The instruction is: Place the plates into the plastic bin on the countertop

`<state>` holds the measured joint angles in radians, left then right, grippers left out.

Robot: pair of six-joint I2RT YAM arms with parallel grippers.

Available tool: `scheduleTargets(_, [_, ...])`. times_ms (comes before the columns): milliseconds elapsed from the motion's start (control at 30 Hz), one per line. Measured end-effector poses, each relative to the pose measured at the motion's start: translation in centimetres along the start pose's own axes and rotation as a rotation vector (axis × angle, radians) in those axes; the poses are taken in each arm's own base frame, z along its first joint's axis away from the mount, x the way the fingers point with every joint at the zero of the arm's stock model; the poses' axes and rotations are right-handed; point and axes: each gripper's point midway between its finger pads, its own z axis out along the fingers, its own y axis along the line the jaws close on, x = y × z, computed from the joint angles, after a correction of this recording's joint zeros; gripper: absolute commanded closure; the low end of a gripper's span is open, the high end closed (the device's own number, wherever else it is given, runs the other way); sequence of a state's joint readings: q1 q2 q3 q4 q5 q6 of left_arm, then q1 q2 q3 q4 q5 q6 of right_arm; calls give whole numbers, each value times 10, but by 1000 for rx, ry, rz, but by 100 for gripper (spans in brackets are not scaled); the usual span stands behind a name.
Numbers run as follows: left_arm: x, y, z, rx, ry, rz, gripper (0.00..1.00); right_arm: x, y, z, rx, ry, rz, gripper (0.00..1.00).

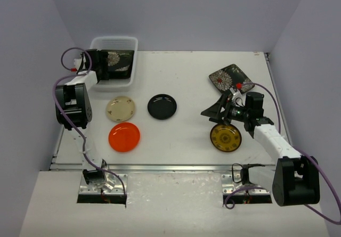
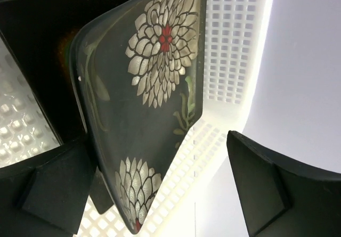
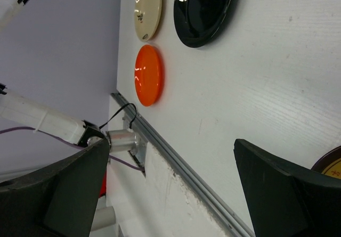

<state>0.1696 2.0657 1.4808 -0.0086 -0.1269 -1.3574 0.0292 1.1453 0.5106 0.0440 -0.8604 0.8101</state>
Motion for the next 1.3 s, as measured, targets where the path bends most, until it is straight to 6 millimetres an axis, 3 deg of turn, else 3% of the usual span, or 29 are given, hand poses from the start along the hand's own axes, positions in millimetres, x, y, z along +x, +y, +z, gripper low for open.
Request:
scheduleTargets(167, [2, 0, -9, -60, 28, 29, 0, -2, -6, 0, 30, -14, -6, 1])
scheduleTargets(367, [10, 7, -15, -118, 86, 59, 0, -1, -28, -3, 158, -31, 18, 1])
scheduleTargets(567, [23, 22, -2, -181, 153, 76, 0, -3, -28, -5, 177, -38, 12, 1])
scheduleTargets(800, [24, 2, 15, -166, 185, 113, 0, -4, -24, -10, 187, -58, -11, 1])
scheduleTargets(1067, [22, 18, -1, -228, 219, 162, 0, -8, -33, -14, 261, -78, 15, 1])
scheduleTargets(1200, [22, 29, -31, -213, 251, 150, 0, -24, -40, -19, 362, -130, 52, 1])
scheduleTargets(1300, [15, 13, -54, -163, 244, 159, 0, -39, -44, -24, 425, -187, 75, 1])
